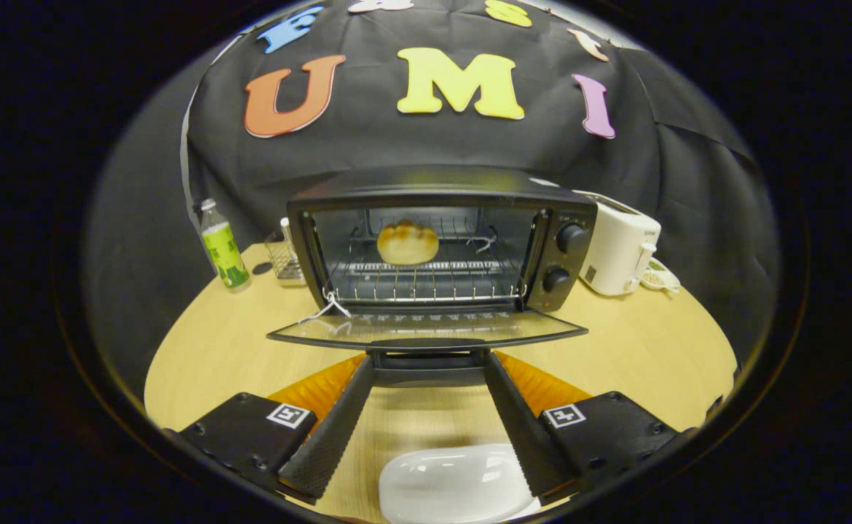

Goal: Open the toaster oven, put the food inside, and close the toaster oven door.

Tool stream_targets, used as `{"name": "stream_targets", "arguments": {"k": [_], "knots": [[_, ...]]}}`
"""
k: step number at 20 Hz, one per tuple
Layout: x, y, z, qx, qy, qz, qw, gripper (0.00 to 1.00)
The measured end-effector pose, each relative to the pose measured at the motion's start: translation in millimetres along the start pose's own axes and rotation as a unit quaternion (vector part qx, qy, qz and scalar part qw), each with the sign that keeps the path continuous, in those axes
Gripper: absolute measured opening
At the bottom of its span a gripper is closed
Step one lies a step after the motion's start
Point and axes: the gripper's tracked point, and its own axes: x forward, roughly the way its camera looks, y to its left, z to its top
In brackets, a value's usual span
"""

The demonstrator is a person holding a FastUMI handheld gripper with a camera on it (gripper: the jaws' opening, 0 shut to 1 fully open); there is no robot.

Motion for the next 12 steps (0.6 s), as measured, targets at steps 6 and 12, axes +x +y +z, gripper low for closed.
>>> {"name": "stream_targets", "arguments": {"k": [6,12], "knots": [[2,2,42,-0.012,-0.047,0.013,0.999,1.0],[-1,4,93,0.005,-0.116,0.041,0.992,1.0]]}}
